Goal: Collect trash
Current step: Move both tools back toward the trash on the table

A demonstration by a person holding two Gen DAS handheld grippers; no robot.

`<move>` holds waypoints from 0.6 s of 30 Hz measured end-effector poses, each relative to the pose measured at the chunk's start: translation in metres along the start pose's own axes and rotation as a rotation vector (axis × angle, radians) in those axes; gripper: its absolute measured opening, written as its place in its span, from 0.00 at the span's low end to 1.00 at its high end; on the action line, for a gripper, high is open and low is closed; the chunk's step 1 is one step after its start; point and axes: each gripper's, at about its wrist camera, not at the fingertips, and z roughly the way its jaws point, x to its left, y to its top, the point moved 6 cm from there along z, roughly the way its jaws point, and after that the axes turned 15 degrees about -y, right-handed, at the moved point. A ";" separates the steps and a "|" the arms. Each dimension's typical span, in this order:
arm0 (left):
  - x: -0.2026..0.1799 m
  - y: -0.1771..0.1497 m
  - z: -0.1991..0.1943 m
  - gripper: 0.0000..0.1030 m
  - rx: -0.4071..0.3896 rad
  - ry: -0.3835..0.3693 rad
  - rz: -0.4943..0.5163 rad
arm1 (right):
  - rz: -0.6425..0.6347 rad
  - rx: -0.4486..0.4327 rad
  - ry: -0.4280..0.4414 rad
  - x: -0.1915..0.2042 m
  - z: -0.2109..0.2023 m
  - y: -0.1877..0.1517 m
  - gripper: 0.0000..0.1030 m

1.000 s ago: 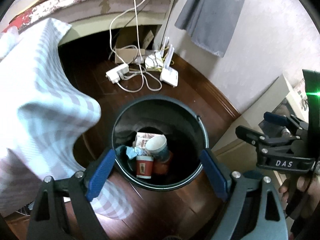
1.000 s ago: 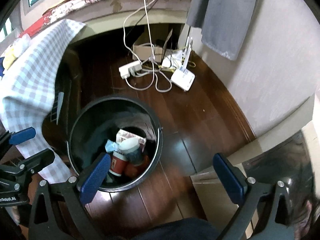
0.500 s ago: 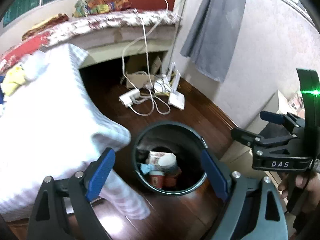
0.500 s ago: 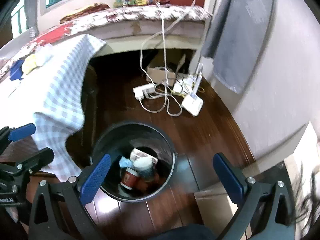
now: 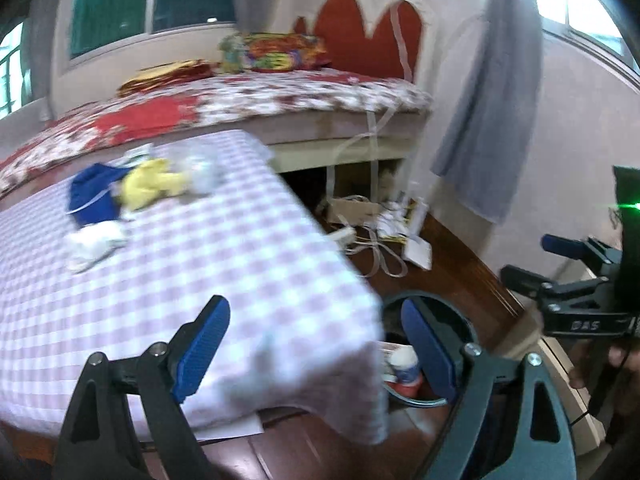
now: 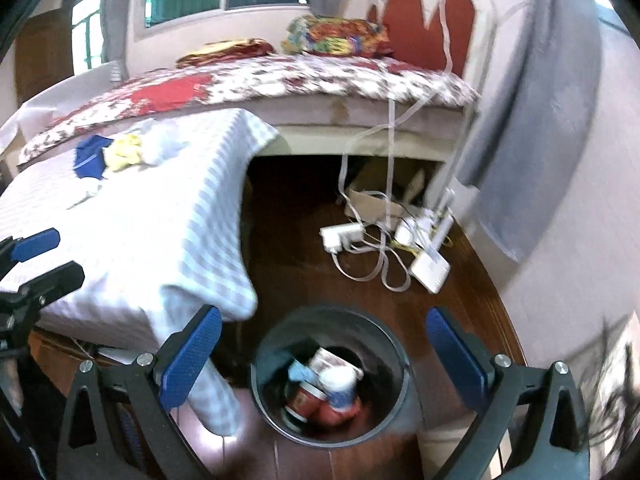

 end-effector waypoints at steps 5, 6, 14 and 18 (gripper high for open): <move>0.063 0.002 -0.019 0.86 -0.043 0.101 -0.078 | -0.057 -0.037 0.051 0.044 -0.008 0.025 1.00; 0.075 0.002 -0.023 0.86 -0.048 0.122 -0.090 | -0.062 -0.033 0.064 0.052 -0.008 0.029 1.00; 0.150 0.008 -0.046 0.86 -0.093 0.225 -0.148 | -0.105 -0.094 0.157 0.120 -0.012 0.071 1.00; 0.176 0.013 -0.047 0.85 -0.102 0.255 -0.158 | -0.132 -0.122 0.184 0.150 -0.009 0.089 1.00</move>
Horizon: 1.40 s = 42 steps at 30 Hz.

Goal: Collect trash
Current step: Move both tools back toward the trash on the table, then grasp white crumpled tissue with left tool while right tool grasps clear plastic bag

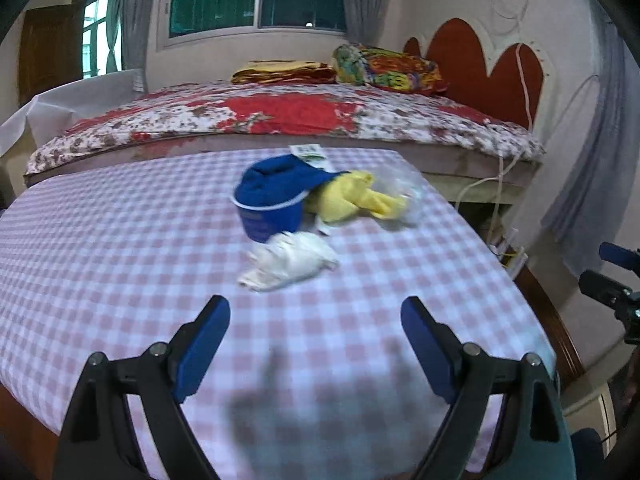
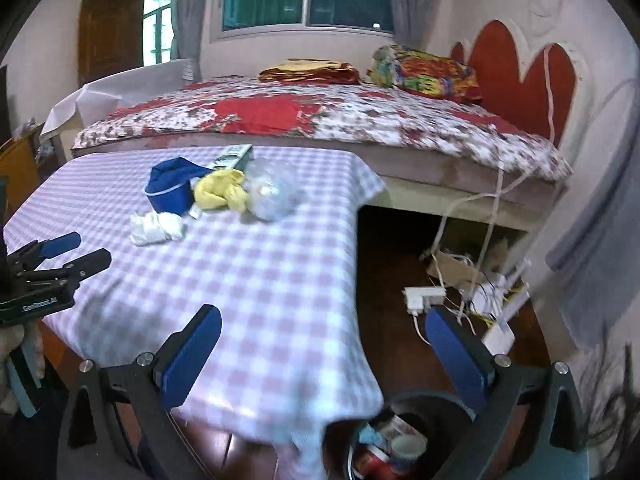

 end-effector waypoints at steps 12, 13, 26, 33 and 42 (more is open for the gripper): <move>0.036 0.015 0.039 0.79 0.046 0.009 0.003 | 0.000 0.009 0.033 0.034 0.059 0.041 0.99; 0.038 0.015 0.041 0.79 0.052 0.006 0.002 | 0.002 0.013 0.039 0.037 0.064 0.043 0.98; 0.042 0.022 0.079 0.70 0.128 -0.060 0.010 | -0.016 0.058 0.068 0.071 0.115 0.056 0.95; 0.047 0.024 0.084 0.44 0.134 -0.122 -0.034 | -0.022 0.092 0.082 0.081 0.140 0.060 0.85; 0.067 0.025 0.065 0.41 0.076 -0.114 -0.109 | -0.058 0.064 0.162 0.117 0.141 0.075 0.74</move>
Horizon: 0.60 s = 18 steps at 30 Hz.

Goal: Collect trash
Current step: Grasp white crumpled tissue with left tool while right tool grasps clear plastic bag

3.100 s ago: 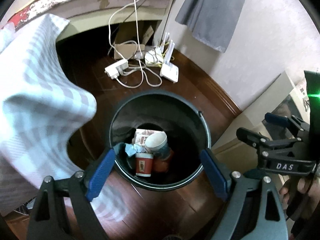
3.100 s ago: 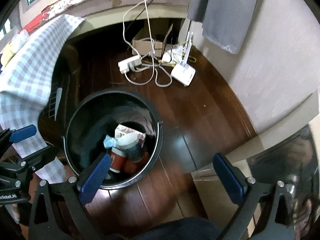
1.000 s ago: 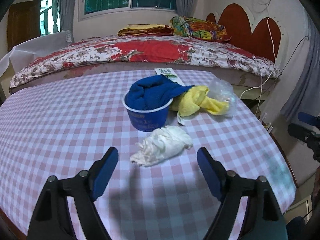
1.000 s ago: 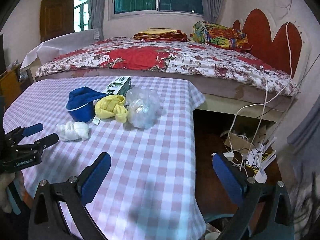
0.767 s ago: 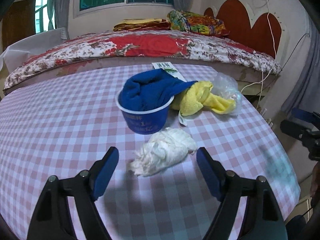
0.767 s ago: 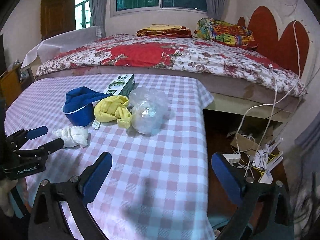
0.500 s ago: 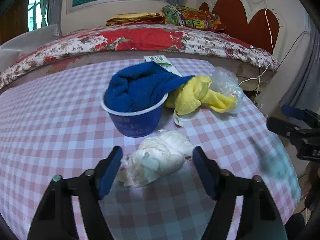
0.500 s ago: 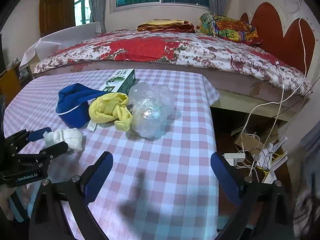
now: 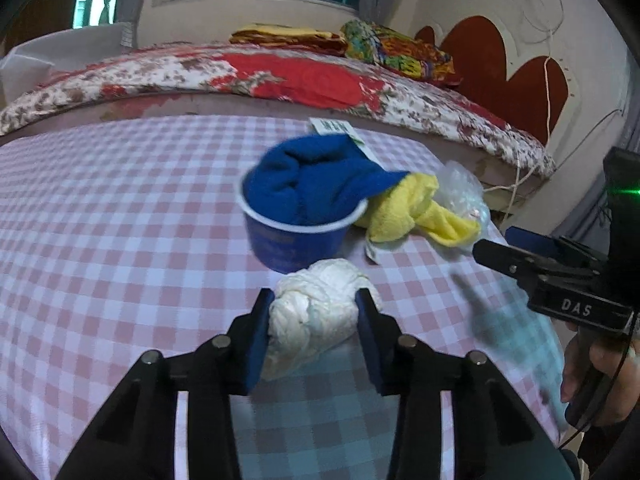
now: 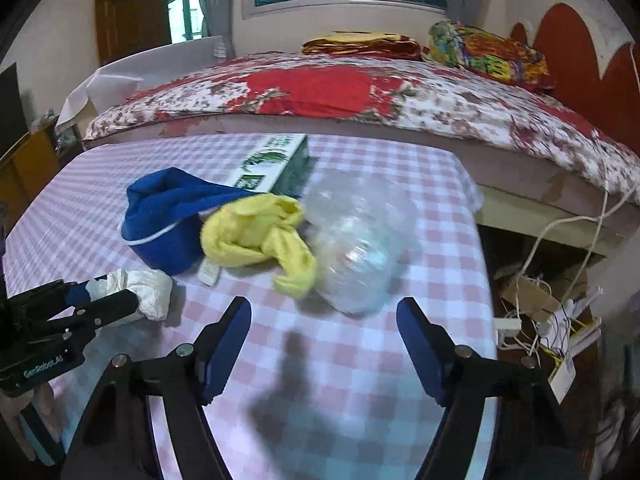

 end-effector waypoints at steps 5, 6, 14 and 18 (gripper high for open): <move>0.012 0.001 -0.003 0.41 -0.014 0.024 -0.016 | 0.038 -0.001 -0.014 -0.006 0.006 0.007 0.72; 0.013 0.001 -0.004 0.41 -0.016 0.028 -0.018 | 0.056 -0.010 -0.013 -0.009 0.004 0.008 0.72; 0.016 0.006 -0.009 0.41 -0.044 0.070 -0.009 | 0.115 0.017 -0.053 -0.022 0.033 0.031 0.69; 0.019 0.005 -0.010 0.41 -0.044 0.077 -0.011 | 0.141 0.082 0.010 -0.018 0.052 0.029 0.47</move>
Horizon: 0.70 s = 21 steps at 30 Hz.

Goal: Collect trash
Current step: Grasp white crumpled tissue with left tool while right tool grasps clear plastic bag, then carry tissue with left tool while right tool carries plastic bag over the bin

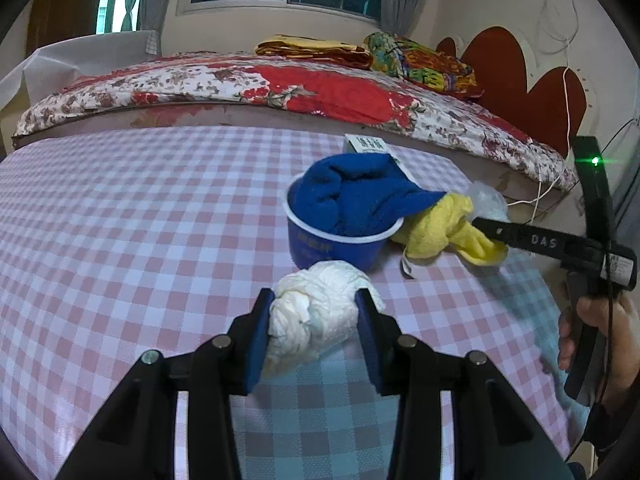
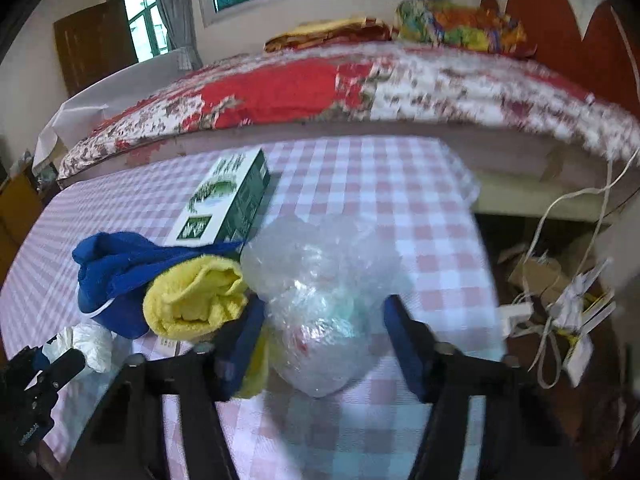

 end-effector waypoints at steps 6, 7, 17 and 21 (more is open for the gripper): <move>-0.006 -0.008 -0.004 0.41 0.005 -0.003 0.011 | 0.005 -0.048 0.020 -0.001 -0.020 -0.006 0.44; -0.008 -0.010 -0.005 0.41 0.006 -0.003 0.013 | 0.012 -0.057 0.021 -0.004 -0.026 -0.007 0.44; -0.041 -0.015 -0.025 0.41 -0.013 -0.023 0.077 | 0.044 -0.103 -0.016 -0.043 -0.073 -0.030 0.44; -0.053 -0.021 -0.028 0.41 -0.007 -0.036 0.089 | 0.050 -0.114 -0.031 -0.060 -0.095 -0.045 0.44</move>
